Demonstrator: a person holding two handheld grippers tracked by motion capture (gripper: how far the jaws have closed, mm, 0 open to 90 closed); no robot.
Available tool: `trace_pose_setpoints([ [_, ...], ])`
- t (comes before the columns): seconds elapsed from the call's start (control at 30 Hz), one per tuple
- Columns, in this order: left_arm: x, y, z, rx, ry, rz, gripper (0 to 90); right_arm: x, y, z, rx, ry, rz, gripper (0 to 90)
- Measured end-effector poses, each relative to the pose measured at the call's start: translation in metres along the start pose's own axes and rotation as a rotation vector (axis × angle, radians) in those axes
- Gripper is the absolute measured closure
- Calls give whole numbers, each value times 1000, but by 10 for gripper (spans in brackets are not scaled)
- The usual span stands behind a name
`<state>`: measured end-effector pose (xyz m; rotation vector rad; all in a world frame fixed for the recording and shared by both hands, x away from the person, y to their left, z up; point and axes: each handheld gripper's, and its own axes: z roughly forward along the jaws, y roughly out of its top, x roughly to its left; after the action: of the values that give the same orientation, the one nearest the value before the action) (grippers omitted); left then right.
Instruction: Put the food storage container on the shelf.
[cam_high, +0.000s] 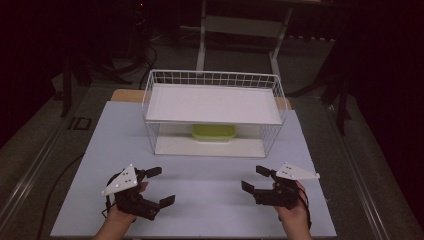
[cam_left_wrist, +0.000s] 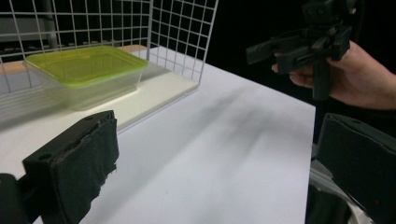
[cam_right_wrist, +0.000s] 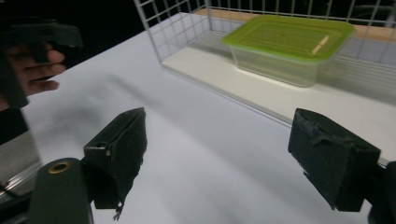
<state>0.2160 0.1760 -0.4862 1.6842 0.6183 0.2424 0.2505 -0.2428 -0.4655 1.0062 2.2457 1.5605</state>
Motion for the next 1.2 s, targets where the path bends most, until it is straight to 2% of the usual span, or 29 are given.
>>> trace_pose_setpoints([
  [0.2,-5,-7,-3,21,-3,0,1,-1,-6,-12,-1,4,-54,209],
  [0.47,-9,-4,-16,22,11,16,1,-10,-12,-23,-7,32,-75,206],
  [0.63,-9,-7,-20,19,13,21,1,-16,-17,-28,-12,74,-79,204],
  [0.8,-8,-11,-17,10,0,25,1,-23,-23,-27,0,107,-99,201],
  [0.87,-8,-12,-16,10,-6,32,1,-25,-27,-26,-11,127,-95,201],
  [1.2,-8,-18,-9,-5,-24,66,2,-27,-40,-14,-8,129,-162,196],
])
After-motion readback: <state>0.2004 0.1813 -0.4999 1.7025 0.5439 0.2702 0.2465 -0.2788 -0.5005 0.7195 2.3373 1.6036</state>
